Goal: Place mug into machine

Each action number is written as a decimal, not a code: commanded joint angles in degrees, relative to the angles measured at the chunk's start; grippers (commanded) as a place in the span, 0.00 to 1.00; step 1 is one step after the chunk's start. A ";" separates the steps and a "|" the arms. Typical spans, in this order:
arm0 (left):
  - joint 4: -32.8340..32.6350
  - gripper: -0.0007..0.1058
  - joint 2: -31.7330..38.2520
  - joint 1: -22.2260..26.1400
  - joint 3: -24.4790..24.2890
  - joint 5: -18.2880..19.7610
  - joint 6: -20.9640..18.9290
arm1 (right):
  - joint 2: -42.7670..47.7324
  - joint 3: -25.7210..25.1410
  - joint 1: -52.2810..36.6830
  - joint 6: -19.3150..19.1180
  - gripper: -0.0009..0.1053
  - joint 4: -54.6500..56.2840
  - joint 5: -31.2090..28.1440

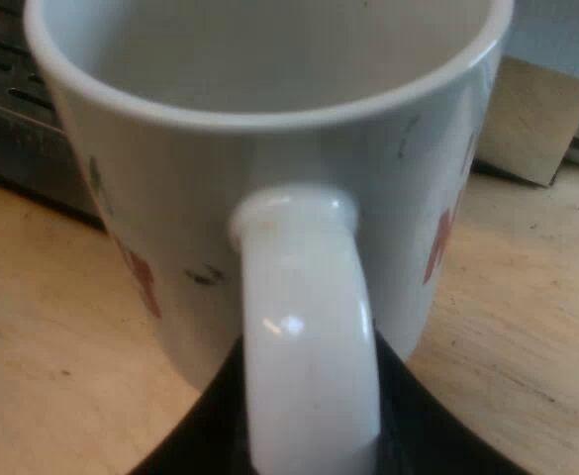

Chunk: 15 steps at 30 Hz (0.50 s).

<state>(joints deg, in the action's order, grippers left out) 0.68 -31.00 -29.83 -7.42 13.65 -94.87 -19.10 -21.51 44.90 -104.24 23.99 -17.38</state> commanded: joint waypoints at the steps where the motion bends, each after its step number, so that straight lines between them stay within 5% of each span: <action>1: 2.54 0.93 -0.18 0.00 0.84 -3.14 -1.64 | -0.14 0.02 2.99 2.46 0.01 -2.35 -3.41; 15: 3.97 0.93 -0.18 0.00 1.13 -5.79 -0.60 | -20.30 0.18 7.36 5.32 0.01 -22.55 -6.17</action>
<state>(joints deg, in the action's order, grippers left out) 3.59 -31.01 -29.83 -6.16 8.49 -95.27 -40.01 -20.36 52.20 -99.01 5.06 -22.65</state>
